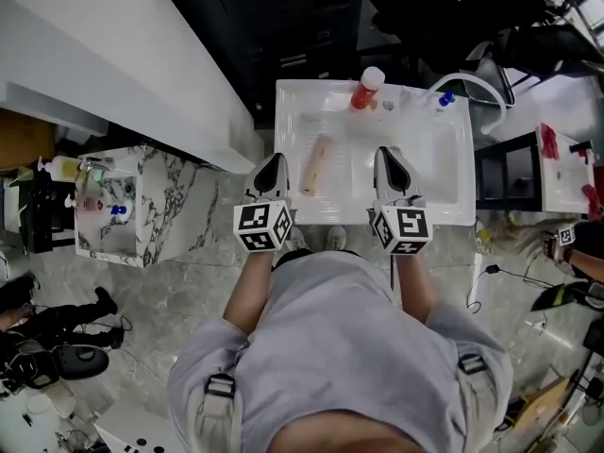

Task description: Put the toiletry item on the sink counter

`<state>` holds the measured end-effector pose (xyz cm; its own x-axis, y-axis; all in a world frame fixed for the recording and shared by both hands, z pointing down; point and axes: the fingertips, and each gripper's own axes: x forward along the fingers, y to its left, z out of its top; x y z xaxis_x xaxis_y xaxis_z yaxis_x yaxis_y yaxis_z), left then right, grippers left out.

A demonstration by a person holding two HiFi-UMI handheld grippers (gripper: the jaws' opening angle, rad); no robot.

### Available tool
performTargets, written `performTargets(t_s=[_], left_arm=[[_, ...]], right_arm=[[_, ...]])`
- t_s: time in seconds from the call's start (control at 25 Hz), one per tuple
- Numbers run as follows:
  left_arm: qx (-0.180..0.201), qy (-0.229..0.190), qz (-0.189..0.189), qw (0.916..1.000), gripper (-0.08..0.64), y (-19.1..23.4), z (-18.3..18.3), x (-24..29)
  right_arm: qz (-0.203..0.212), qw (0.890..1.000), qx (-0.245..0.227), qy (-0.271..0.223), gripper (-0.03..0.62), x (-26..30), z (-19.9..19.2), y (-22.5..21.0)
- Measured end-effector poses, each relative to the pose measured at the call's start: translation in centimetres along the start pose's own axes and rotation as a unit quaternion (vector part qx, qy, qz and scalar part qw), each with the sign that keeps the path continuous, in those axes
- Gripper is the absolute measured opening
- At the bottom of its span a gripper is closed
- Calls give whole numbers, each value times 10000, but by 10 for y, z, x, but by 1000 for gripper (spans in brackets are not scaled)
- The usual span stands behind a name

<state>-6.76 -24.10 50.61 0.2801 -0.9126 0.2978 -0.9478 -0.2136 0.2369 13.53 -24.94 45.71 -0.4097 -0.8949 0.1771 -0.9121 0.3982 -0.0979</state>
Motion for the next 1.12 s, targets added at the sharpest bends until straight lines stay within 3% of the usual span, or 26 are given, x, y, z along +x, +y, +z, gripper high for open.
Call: performTargets(t_s=[0.64,1.12], left_arm=[[356,-553,-83,9978,6,-14,50,-11],[506,-684,-64,9964,6,-17,62,-14]], right_arm=[[-178,9991,58,-373,5,-7,23,-9],[-211,9988,25,-443,5,-5,27,-10]])
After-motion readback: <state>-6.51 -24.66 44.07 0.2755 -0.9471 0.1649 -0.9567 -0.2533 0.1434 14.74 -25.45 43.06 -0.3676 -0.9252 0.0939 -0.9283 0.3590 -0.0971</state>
